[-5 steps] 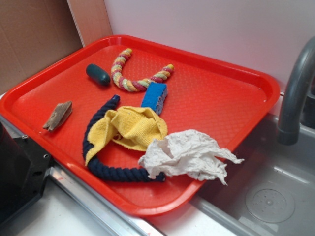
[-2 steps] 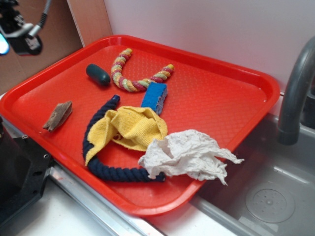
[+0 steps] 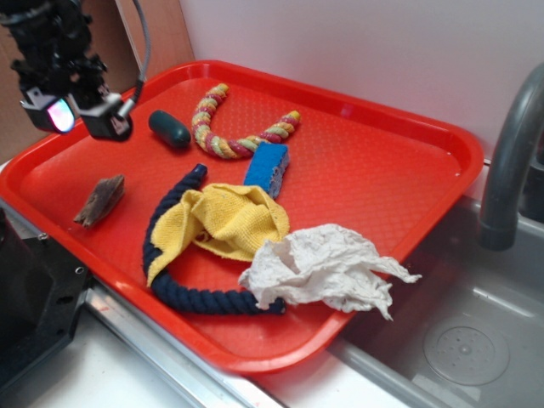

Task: Grab the wood chip.

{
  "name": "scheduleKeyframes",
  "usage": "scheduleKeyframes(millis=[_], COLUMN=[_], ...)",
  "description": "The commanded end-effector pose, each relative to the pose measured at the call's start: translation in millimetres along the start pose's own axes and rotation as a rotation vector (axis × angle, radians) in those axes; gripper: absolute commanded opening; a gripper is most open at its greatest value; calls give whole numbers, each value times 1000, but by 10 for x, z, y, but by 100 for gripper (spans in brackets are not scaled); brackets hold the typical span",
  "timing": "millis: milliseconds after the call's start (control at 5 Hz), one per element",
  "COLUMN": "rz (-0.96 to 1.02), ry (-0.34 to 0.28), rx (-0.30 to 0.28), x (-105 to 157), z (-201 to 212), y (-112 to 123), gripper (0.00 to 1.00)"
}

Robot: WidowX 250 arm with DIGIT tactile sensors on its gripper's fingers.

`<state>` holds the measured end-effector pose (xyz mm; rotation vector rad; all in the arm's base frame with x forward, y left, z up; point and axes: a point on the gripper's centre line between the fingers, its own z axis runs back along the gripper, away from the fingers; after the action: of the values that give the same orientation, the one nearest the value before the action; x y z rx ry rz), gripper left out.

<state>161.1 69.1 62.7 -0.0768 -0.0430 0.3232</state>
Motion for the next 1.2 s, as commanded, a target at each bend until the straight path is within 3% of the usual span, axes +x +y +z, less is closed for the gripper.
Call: scheduleKeyframes(millis=[0, 200, 600, 800, 1000], rz=[24, 17, 21, 22, 13], ry=[22, 47, 96, 108, 115], rx=[-22, 10, 21, 30, 14], x=[-156, -207, -263, -326, -342], z=[-140, -225, -468, -519, -415], y=[-26, -71, -117, -156, -171], gripper=[100, 100, 99, 0, 0])
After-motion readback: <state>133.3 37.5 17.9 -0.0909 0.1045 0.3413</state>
